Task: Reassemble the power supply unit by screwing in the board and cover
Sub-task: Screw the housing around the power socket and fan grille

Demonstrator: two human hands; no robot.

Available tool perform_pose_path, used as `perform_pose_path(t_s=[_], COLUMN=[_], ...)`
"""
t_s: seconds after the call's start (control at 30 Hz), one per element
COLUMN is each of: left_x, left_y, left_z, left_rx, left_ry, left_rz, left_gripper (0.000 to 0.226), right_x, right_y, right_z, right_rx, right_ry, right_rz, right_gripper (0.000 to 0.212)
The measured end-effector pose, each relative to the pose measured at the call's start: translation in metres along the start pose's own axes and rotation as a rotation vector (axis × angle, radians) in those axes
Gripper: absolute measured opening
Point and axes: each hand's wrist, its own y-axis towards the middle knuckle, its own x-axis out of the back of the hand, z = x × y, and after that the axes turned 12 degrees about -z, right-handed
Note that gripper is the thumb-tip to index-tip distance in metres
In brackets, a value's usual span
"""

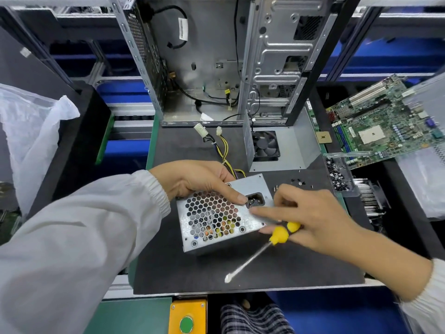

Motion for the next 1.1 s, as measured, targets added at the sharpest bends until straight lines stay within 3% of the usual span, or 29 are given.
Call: perform_pose_path(t_s=[0.13,0.37,0.53,0.67,0.8,0.9,1.1], left_x=[-0.001,-0.003,-0.005,-0.005,-0.004,-0.004,-0.004], left_y=[-0.001,0.000,-0.002,-0.002,-0.002,-0.001,0.000], left_z=[-0.002,-0.004,-0.006,-0.008,-0.009,-0.009,-0.010], left_rx=[-0.006,-0.012,-0.007,-0.007,0.001,0.003,0.016], left_ry=[0.022,0.076,0.077,0.087,0.092,0.100,0.107], left_rz=[-0.022,-0.048,-0.037,-0.049,-0.047,-0.042,-0.035], left_gripper=[0.054,0.059,0.040,0.042,0.028,0.031,0.031], right_x=[0.047,0.096,0.099,0.098,0.096,0.093,0.091], right_y=[0.023,0.048,0.056,0.058,0.057,0.055,0.054], right_z=[-0.011,-0.012,0.001,0.007,0.008,0.007,0.007], right_rx=[-0.187,0.036,0.074,0.096,0.101,0.131,0.110], right_ry=[-0.049,-0.308,-0.394,-0.420,-0.465,-0.540,-0.518], right_rz=[0.098,0.227,0.246,0.266,0.280,0.271,0.257], right_gripper=[0.051,0.042,0.039,0.035,0.045,0.057,0.054])
